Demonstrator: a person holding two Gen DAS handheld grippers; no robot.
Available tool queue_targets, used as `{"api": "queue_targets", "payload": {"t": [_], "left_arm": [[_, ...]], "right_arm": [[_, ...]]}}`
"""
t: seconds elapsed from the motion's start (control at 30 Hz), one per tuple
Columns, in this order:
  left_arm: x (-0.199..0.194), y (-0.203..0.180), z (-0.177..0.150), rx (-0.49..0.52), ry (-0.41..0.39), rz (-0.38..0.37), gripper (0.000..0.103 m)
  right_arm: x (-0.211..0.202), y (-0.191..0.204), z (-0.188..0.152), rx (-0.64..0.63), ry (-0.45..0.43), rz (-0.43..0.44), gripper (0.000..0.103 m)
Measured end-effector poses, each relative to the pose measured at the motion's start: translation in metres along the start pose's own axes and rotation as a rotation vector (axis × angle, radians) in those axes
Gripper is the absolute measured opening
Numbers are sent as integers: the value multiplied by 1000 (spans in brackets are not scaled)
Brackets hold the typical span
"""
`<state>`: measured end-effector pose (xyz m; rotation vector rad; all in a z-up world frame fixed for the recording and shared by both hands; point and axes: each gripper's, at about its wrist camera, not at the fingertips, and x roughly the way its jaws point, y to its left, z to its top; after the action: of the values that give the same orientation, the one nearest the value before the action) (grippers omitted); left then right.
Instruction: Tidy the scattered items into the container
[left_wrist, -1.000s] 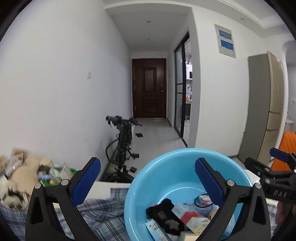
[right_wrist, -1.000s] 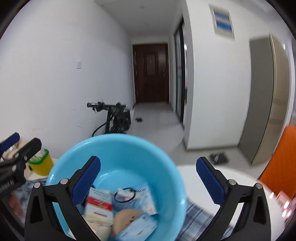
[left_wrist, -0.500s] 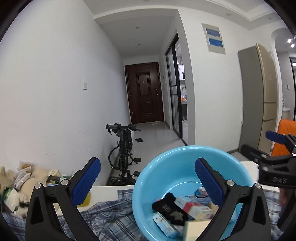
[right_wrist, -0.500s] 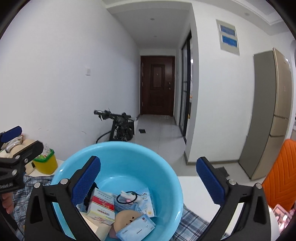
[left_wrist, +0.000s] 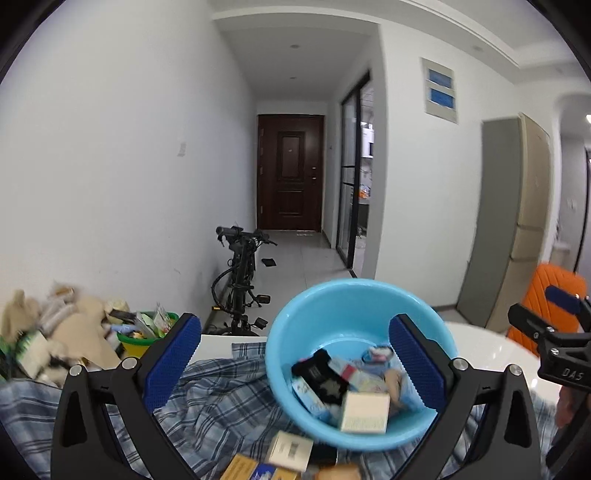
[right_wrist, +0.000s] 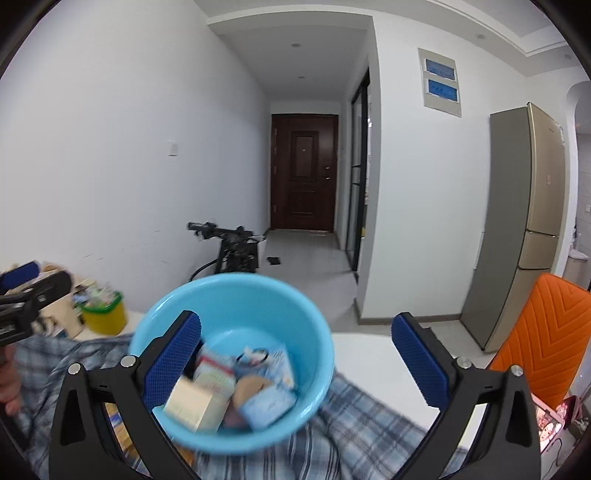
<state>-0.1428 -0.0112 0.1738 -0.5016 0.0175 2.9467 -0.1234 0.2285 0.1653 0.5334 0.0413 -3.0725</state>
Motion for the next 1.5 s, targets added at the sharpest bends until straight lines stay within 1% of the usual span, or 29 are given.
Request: {"api": "queue_targets", "payload": {"t": [0.03, 0.1, 0.13, 0.2, 0.3, 0.37, 0.4, 0.5, 0.53, 0.57, 0.63, 0.73, 0.8, 0.87, 1.03, 1.13, 1.2, 1.33, 1.43, 1.5], "left_arm": [[-8, -3, -2, 8, 2, -9, 103], [-25, -15, -8, 62, 21, 37, 103], [-36, -21, -12, 87, 8, 50, 103], [-58, -26, -21, 80, -14, 51, 103], [-86, -33, -31, 69, -7, -34, 103], [-105, -40, -36, 86, -20, -59, 103], [-112, -44, -38, 101, -31, -59, 103], [-127, -57, -41, 151, -82, 1, 103], [-131, -61, -40, 161, -97, 11, 103], [-132, -62, -39, 166, -102, 10, 103], [-131, -61, -38, 148, -95, -14, 103], [-128, -54, -38, 85, -72, -68, 103], [-124, -49, -40, 45, -66, -68, 103], [-123, -48, -45, 33, -73, -66, 103], [-116, -57, -68, 78, -48, -78, 103], [-117, -67, -88, 122, -68, -63, 103], [-118, -73, -102, 127, -87, -63, 103], [-112, -82, -127, 151, -79, -86, 103], [-109, -84, -141, 157, -81, -96, 103], [-107, -84, -150, 158, -77, -105, 103]], "right_arm": [[-8, -1, -4, 5, 7, 1, 103], [-24, -1, -11, -14, 26, -13, 103], [-31, 0, -15, -30, 31, -26, 103], [-49, 0, -23, -39, 10, -25, 103], [-73, 0, -35, -18, -5, 7, 103], [-85, -1, -42, 2, -18, 39, 103], [-90, -1, -45, 8, -23, 45, 103], [-97, 2, -48, 15, -41, 47, 103], [-97, 2, -47, 15, -44, 43, 103], [-98, 2, -47, 14, -44, 39, 103], [-100, 2, -47, 14, -44, 45, 103], [-103, 3, -49, 16, -49, 47, 103], [-106, 3, -52, 13, -58, 37, 103], [-106, 4, -56, 6, -64, 22, 103], [-103, 4, -76, 10, -48, 41, 103], [-100, 5, -89, 12, -45, 44, 103], [-99, 6, -98, 22, -58, 39, 103], [-98, 10, -117, 12, -53, 46, 103], [-100, 10, -132, 8, -78, 42, 103], [-100, 7, -140, 28, -83, 45, 103]]}}
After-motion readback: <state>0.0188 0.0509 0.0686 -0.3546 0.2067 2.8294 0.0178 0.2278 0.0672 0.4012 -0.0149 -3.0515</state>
